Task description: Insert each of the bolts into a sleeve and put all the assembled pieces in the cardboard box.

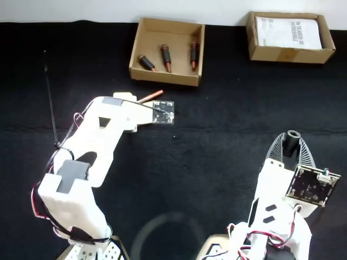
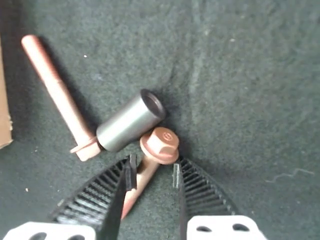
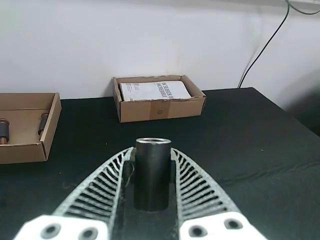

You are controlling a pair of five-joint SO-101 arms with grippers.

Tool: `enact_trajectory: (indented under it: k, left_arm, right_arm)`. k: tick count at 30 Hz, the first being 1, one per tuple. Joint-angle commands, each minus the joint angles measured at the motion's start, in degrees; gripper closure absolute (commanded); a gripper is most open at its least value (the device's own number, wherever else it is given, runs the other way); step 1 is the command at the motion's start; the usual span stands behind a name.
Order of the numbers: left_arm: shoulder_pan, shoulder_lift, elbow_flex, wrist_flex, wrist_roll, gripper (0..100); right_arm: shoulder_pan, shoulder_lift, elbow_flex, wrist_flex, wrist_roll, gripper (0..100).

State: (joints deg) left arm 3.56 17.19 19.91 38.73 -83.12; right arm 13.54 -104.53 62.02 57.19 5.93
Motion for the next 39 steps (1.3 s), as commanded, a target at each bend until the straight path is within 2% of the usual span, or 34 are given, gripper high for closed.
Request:
enact_trajectory:
  k: [1,3,5,9,11,14,17,22,24,27,31,36,39]
  left_arm:
    - [-0.31,4.97,-1.45,-5.98,-18.46,87]
    - [-0.66,8.31,-1.45,-10.2,-18.64,91]
    - [-0.57,10.68,-1.45,-13.45,-18.46,100]
    - [-0.48,10.95,-2.51,-15.56,-18.02,99]
    - [-0.4,8.75,-3.38,-15.56,-14.42,99]
    - [0.4,1.45,-3.38,-14.68,-5.1,99]
    - [1.89,-9.1,-3.74,-5.89,3.34,99]
    - [7.43,-25.98,-3.82,16.26,10.81,99]
    - [10.51,-30.55,-3.82,22.86,14.59,99]
    - [15.87,-34.07,-3.82,26.37,26.37,99]
    - [20.0,-35.38,-3.91,26.02,48.44,99]
    - [19.82,-35.3,-3.38,18.37,67.6,99]
    - [16.84,-35.82,-3.82,16.7,74.02,99]
  right_arm:
    - [0.57,-0.4,0.13,-1.01,0.26,99.1]
    - [0.57,-0.4,0.13,-1.01,0.26,99.1]
    - [0.57,-0.4,0.13,-1.01,0.18,99.1]
    - [0.4,-0.4,0.31,-1.01,0.09,99.1]
    - [0.4,-0.4,1.36,-1.1,-0.97,99.1]
    - [0.4,-0.4,2.33,-1.1,-6.15,99.1]
    - [-0.13,-0.31,2.33,-1.45,-7.38,99.1]
    - [-5.32,-0.31,4.7,-1.45,-7.65,99.1]
    - [-7.52,-0.31,7.25,-1.54,-10.64,99.1]
    - [-11.74,-0.31,13.49,-5.76,-17.58,99.1]
    - [-20.62,-0.31,20.7,-16.04,-18.02,99.1]
    - [-29.23,-0.22,28.18,-27.12,-17.85,99.1]
    - [-32.75,-0.31,31.96,-30.37,-15.12,99.1]
